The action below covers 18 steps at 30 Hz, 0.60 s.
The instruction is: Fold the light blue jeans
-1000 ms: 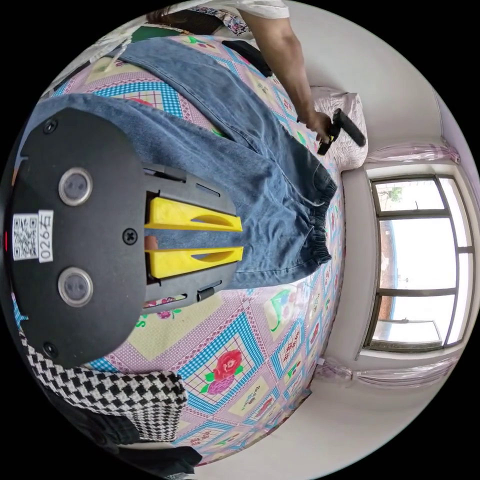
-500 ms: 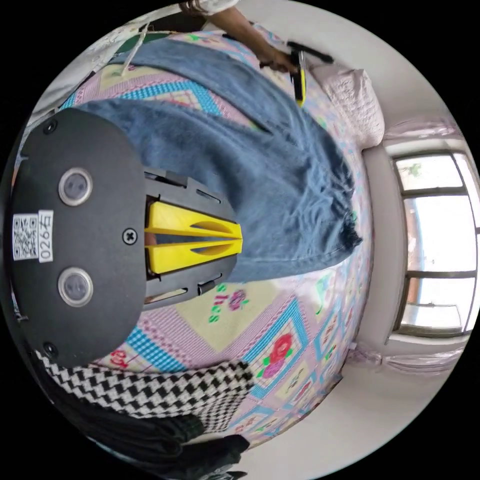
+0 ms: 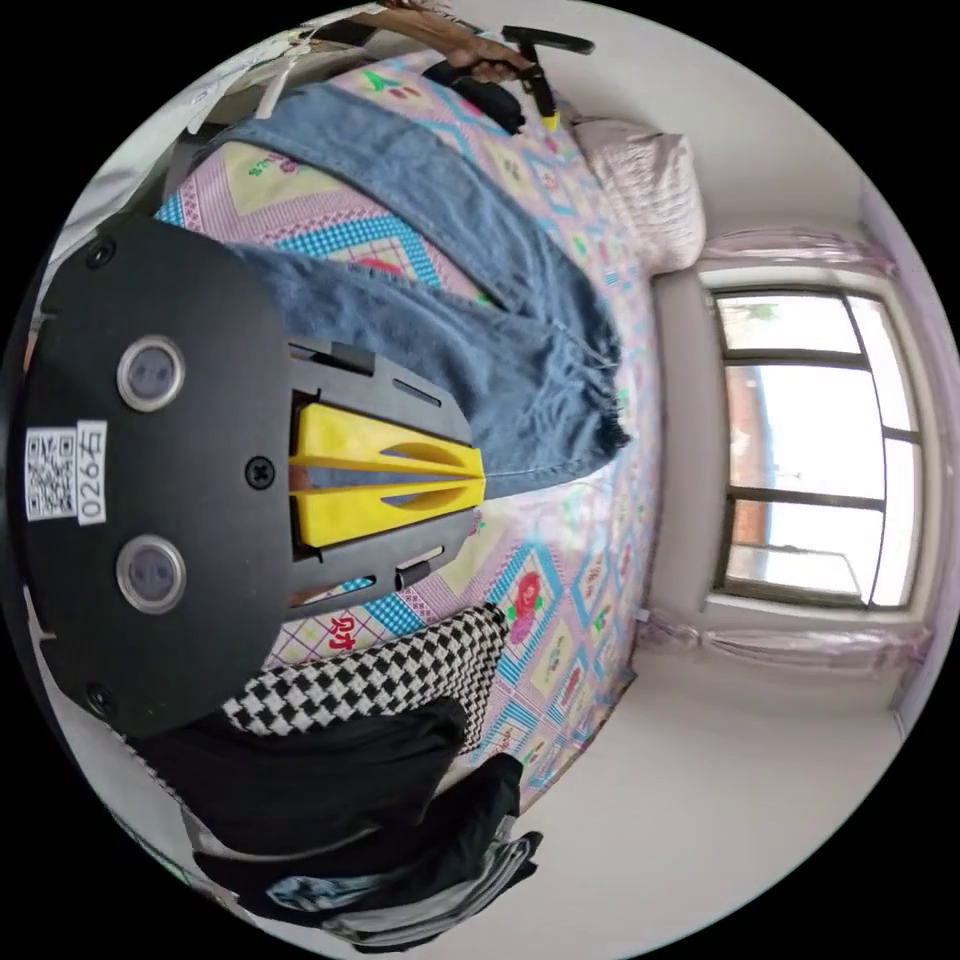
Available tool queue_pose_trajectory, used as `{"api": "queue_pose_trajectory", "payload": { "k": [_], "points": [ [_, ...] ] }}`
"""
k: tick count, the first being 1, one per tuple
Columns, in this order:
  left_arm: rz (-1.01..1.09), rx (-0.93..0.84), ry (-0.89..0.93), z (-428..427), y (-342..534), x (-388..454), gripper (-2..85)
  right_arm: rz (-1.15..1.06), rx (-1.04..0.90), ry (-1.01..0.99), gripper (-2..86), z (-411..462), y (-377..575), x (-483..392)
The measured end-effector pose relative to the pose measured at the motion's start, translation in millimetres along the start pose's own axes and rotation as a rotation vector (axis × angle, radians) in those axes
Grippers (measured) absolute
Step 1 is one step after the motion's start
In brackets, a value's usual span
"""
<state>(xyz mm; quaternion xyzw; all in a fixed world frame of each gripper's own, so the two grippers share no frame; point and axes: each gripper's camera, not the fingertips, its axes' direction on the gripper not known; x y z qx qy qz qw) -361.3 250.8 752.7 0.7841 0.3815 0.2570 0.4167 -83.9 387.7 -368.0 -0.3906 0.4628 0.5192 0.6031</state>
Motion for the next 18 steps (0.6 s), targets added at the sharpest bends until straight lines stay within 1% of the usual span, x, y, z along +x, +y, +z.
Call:
{"api": "queue_pose_trajectory", "payload": {
  "k": [2,4,6,8,10,11,13,16,18],
  "points": [
    [-0.015,0.027,-0.024,-41,18,2,-0.7,0.054,0.141,-0.017,-0.9,-50,30,9],
    [-0.093,0.020,-0.055,-82,49,-7,-0.7,0.066,0.157,-0.049,-0.9,-67,48,14],
    [-0.181,-0.017,-0.038,-101,75,-21,-0.7,0.069,0.135,-0.128,-0.9,-73,62,18],
    [-0.318,-0.042,0.013,-117,104,-39,-0.8,0.172,0.165,-0.335,-0.9,-81,82,34],
    [-0.450,-0.084,0.022,-131,138,-57,-0.9,0.241,0.187,-0.497,-0.9,-85,94,45],
    [-0.453,-0.100,0.020,-133,143,-58,-0.9,0.273,0.145,-0.540,-0.9,-85,98,49],
    [-0.418,-0.216,0.012,-132,154,-56,-0.9,0.277,0.066,-0.530,-1.0,-84,98,43],
    [-0.289,-0.319,-0.036,-122,152,-40,-0.8,0.203,0.086,-0.505,-1.0,-102,104,12],
    [-0.236,-0.352,-0.018,-116,151,-36,-0.8,0.136,0.112,-0.506,-1.1,-115,111,-16]
  ]
}}
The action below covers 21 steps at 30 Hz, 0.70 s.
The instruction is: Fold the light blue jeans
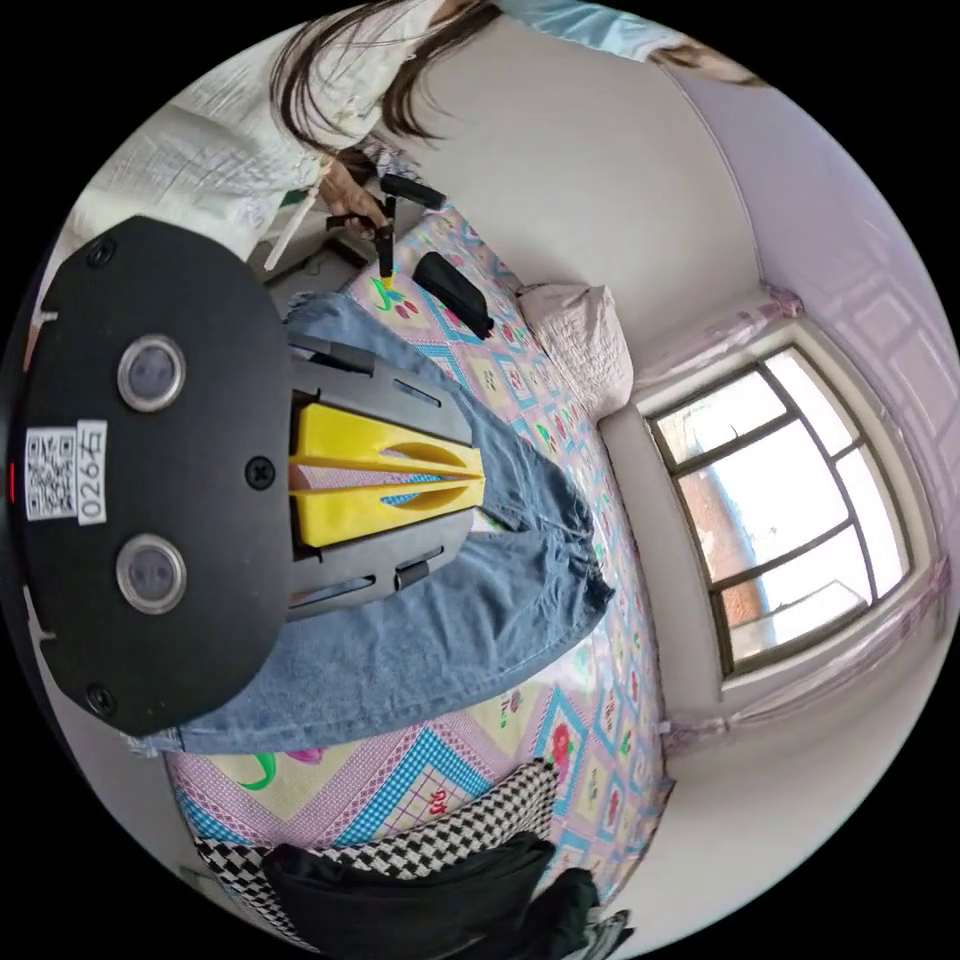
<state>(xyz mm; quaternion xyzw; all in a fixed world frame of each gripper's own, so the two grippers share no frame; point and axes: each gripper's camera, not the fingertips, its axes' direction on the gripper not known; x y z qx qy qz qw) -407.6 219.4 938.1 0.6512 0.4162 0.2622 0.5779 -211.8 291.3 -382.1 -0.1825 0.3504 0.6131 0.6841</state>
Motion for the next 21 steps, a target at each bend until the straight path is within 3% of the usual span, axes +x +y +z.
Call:
{"api": "queue_pose_trajectory", "payload": {
  "k": [8,11,21],
  "points": [
    [0.050,-0.003,0.077,-18,36,-26,-0.3,-0.028,-0.118,-0.155,-1.4,55,89,-110],
    [0.036,-0.045,0.185,-13,46,-42,1.1,-0.061,-0.175,-0.157,-1.4,69,122,-137],
    [0.105,-0.163,0.364,41,42,-27,14.8,-0.011,-0.220,-0.119,-1.0,90,203,-129]
  ]
}}
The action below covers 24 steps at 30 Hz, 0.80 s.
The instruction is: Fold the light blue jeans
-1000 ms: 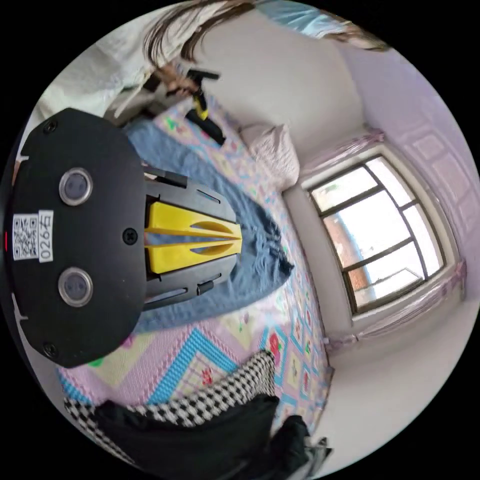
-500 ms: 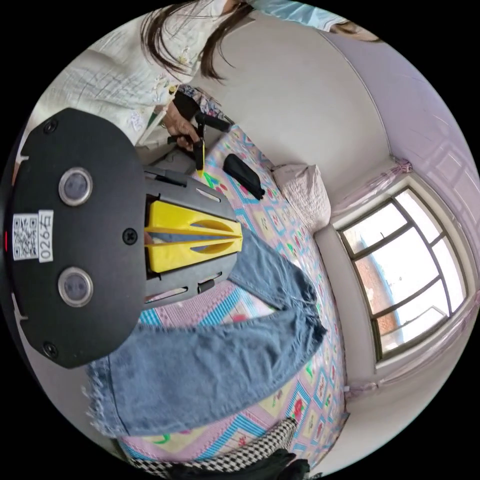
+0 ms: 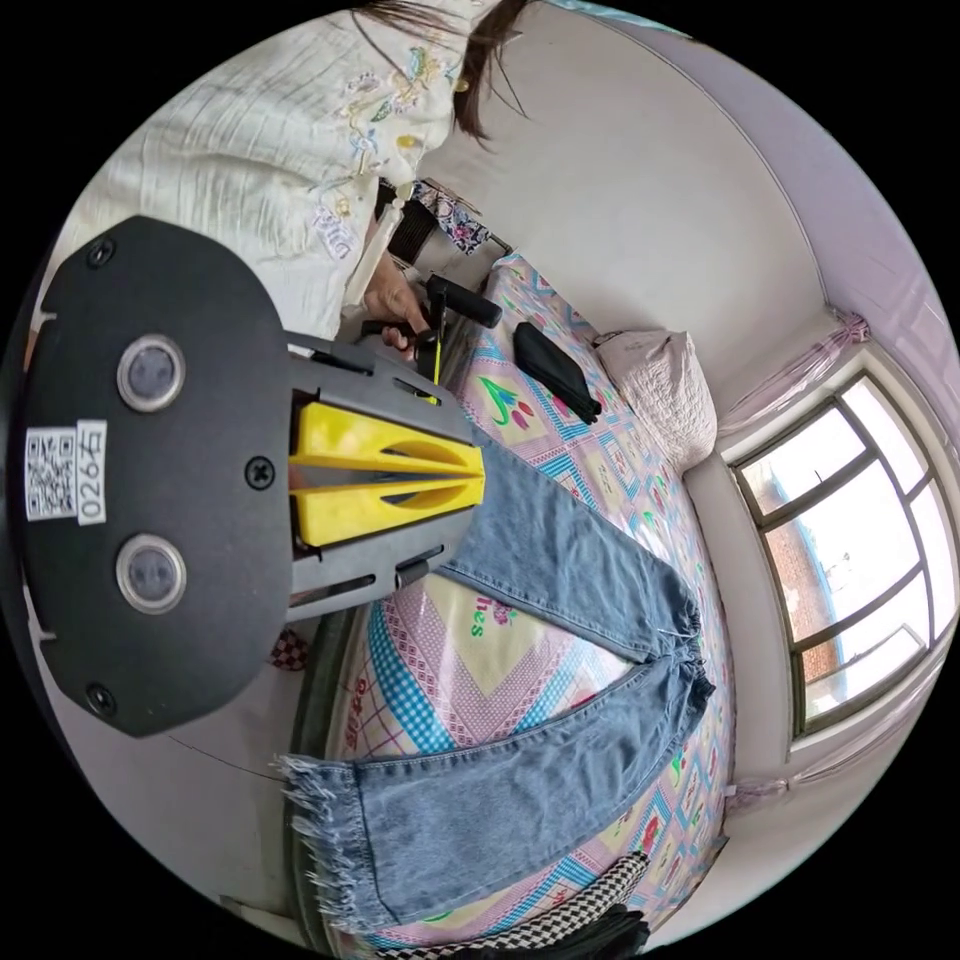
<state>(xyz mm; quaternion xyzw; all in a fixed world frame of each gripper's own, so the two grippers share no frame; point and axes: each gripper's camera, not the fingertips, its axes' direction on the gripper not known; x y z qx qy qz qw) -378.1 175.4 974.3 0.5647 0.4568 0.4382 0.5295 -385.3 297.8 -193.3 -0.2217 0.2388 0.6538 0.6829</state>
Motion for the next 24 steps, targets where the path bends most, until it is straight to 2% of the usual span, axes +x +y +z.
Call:
{"api": "queue_pose_trajectory", "payload": {
  "k": [2,6,7,14,16,21,24],
  "points": [
    [-0.018,-0.006,0.044,7,-3,-5,14.1,0.006,-0.022,0.008,-0.9,11,16,7],
    [-0.077,-0.031,0.161,16,-9,-17,1.0,0.021,-0.054,0.013,-0.9,30,39,17],
    [-0.065,-0.028,0.216,15,-8,-17,0.4,0.021,-0.063,0.013,-0.9,38,45,19],
    [0.029,0.025,0.362,-20,-2,2,-0.8,-0.078,-0.122,0.069,0.2,95,78,3],
    [0.051,0.057,0.421,-33,-2,11,-0.9,-0.117,-0.132,0.097,3.3,113,84,-5],
    [0.083,0.088,0.517,-44,-1,31,-0.9,-0.299,-0.150,0.116,9.2,160,98,-38],
    [0.097,0.099,0.569,-46,-1,43,-0.9,-0.446,-0.158,0.195,12.0,193,110,-70]
  ]
}}
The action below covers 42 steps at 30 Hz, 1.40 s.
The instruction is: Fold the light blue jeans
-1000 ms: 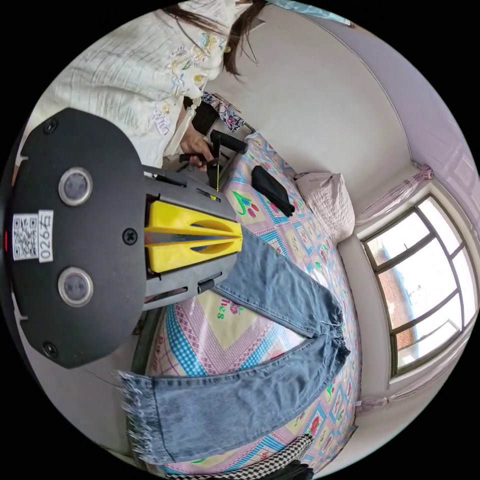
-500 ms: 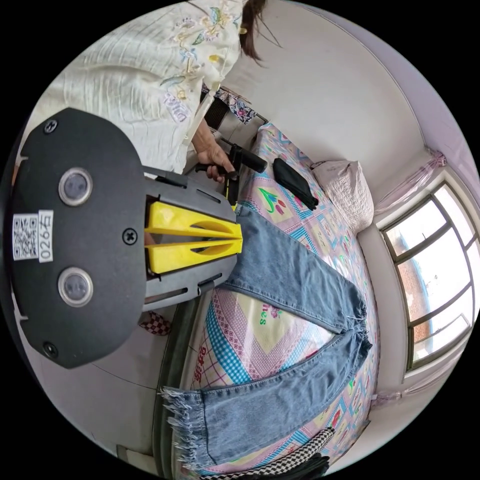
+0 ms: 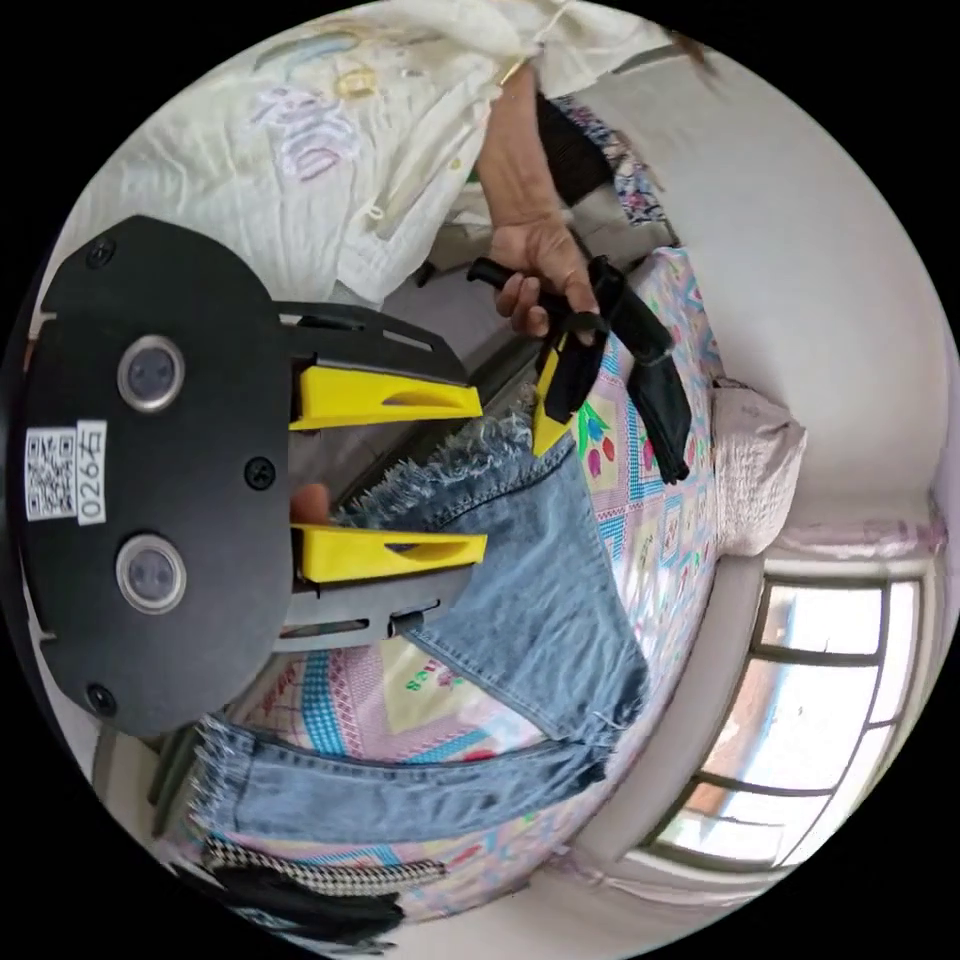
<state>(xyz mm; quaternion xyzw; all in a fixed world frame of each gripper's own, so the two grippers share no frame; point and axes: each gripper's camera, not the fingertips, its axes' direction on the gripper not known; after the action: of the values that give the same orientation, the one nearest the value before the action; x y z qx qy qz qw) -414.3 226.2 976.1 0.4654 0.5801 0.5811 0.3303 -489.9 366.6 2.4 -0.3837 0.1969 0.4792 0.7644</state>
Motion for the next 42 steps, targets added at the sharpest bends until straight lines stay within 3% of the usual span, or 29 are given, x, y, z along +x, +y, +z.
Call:
{"api": "queue_pose_trajectory", "payload": {
  "k": [7,13,17,20,22,26,36,42],
  "points": [
    [0.047,-0.070,0.030,13,-1,21,-0.8,-0.325,-0.023,0.393,13.0,73,-3,-93],
    [0.104,-0.166,0.043,21,-3,30,-0.7,-0.366,0.047,0.644,-0.3,97,-2,-94],
    [0.141,-0.105,0.120,8,-2,20,-0.4,-0.237,0.020,0.444,-1.2,70,-11,-39],
    [0.071,0.090,0.177,-25,-2,-16,0.5,-0.081,0.027,0.211,-1.3,38,-10,30],
    [0.008,0.232,0.083,-52,-7,-43,3.8,-0.026,0.058,0.061,-1.3,17,-3,69],
    [-0.029,0.309,-0.096,-69,-36,-74,9.3,0.015,0.135,-0.167,-1.3,-22,10,130],
    [-0.080,0.232,-0.148,-36,-220,-226,18.7,0.175,0.253,-0.346,-1.3,-71,13,194],
    [-0.193,0.276,0.060,-7,-315,-361,21.3,0.366,0.394,-0.343,-1.3,-108,15,208]
  ]
}}
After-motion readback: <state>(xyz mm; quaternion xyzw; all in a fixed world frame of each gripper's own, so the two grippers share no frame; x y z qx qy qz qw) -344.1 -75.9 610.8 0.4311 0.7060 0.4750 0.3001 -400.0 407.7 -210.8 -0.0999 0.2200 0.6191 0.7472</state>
